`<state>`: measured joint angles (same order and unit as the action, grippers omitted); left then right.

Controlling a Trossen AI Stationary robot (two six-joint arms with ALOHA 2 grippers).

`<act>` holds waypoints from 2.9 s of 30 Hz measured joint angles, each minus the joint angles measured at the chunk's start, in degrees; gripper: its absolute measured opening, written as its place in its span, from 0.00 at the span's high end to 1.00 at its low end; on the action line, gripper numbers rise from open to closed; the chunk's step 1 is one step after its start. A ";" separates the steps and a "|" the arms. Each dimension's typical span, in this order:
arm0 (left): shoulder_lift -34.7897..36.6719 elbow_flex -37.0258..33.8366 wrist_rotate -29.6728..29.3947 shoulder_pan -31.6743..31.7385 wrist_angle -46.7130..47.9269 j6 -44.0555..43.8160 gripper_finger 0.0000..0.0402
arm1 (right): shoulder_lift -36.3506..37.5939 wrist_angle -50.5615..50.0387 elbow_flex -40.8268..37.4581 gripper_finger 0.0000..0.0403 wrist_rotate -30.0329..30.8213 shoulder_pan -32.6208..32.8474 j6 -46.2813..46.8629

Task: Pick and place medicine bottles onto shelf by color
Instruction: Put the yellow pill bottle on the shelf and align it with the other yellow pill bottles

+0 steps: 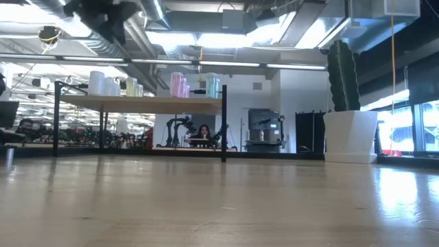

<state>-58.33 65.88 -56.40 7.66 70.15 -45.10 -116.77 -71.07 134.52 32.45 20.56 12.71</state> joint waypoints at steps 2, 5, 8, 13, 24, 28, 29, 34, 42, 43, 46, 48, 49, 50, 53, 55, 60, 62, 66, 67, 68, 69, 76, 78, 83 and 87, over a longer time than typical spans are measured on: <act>-0.02 1.59 0.91 -2.54 -0.74 2.19 0.57 | 1.09 -0.32 0.28 0.51 -0.02 0.58 -0.74; -0.02 2.54 2.02 -7.46 -2.24 4.54 0.57 | 3.92 -0.82 0.19 0.51 0.09 1.54 -0.59; -0.04 2.55 3.19 -13.47 -3.91 5.47 0.57 | 6.01 -3.39 0.19 0.51 0.15 2.79 0.24; -0.78 2.56 4.32 -24.91 -4.59 5.69 0.57 | 8.52 -9.39 0.19 0.51 -4.04 5.91 -1.03; -5.79 2.59 6.27 -47.52 -8.25 4.86 0.57 | 8.52 -18.91 0.17 0.51 -19.49 10.09 17.55; -9.11 2.59 5.95 -52.74 -10.36 4.09 0.57 | 8.52 -18.89 -0.13 0.51 -22.39 11.57 25.22; -9.96 2.59 5.35 -53.75 -10.69 3.47 0.57 | 8.52 -18.93 -0.37 0.51 -23.25 12.02 26.51; -14.22 2.59 1.18 -57.72 -10.99 -0.21 0.57 | 8.47 -18.96 -2.49 0.51 -27.01 15.36 33.34; -18.30 2.59 0.01 -60.35 -15.32 -7.31 0.57 | 9.03 -18.97 -6.02 0.51 -27.22 24.95 41.13; -18.58 2.57 0.02 -60.54 -16.62 -7.29 0.57 | 9.11 -18.94 -6.20 0.51 -27.20 26.13 42.35; -19.00 2.58 -0.12 -60.72 -20.42 -7.04 0.57 | 9.09 -18.93 -6.48 0.51 -28.07 29.45 46.14; -19.01 2.57 -0.73 -60.71 -22.61 -7.03 0.57 | 9.09 -18.95 -6.50 0.51 -28.13 31.60 49.91; -19.01 2.57 -1.30 -60.71 -23.75 -6.92 0.57 | 9.09 -18.93 -6.50 0.51 -28.11 32.61 51.96; -19.01 2.57 -1.87 -60.69 -24.73 -6.71 0.57 | 9.09 -18.93 -6.50 0.51 -28.16 33.72 53.91; -19.01 2.57 -2.23 -60.76 -28.28 -3.52 0.57 | 9.07 -18.87 -6.78 0.51 -27.51 37.41 59.27; -19.01 2.57 -2.18 -60.76 -30.70 -1.01 0.57 | 9.06 -18.87 -8.35 0.51 -26.34 39.71 62.72; -19.01 2.57 -2.57 -60.74 -35.92 3.62 0.57 | 8.87 -18.95 -15.91 0.51 -26.14 43.37 68.60; -19.01 2.57 -2.61 -60.74 -36.49 3.71 0.57 | 8.86 -18.28 -19.82 0.51 -26.66 43.85 69.31; -19.01 2.57 -2.97 -60.68 -36.54 3.71 0.57 | 8.85 -17.29 -26.88 0.51 -30.28 43.84 66.64; -19.01 2.57 -3.00 -60.58 -36.55 3.71 0.57 | 8.85 -17.29 -28.30 0.51 -31.75 43.64 66.39; -19.01 2.57 -3.00 -60.50 -36.57 3.68 0.57 | 8.85 -17.20 -29.72 0.51 -33.49 43.24 65.62; -19.01 2.57 -3.00 -60.50 -36.59 3.67 0.57 | 8.85 -17.16 -30.94 0.51 -35.91 42.78 64.85; -19.00 2.57 -2.97 -60.50 -36.78 3.58 0.57 | 8.85 -6.72 -37.66 0.51 -39.62 41.13 53.75; -18.99 2.57 -2.97 -60.50 -36.78 3.56 0.57 | 8.85 -3.71 -39.04 0.51 -38.72 41.15 51.45; -18.99 2.57 -2.95 -60.50 -36.78 3.54 0.57 | 8.82 -3.71 -40.08 0.51 -34.62 41.15 50.40; -18.99 2.57 -2.95 -60.50 -36.78 3.54 0.57 | 8.82 -4.01 -40.07 0.51 -31.46 41.15 49.75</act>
<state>-77.32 68.45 -59.35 -52.84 33.36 -41.56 -107.94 -75.07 94.45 0.98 61.71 62.46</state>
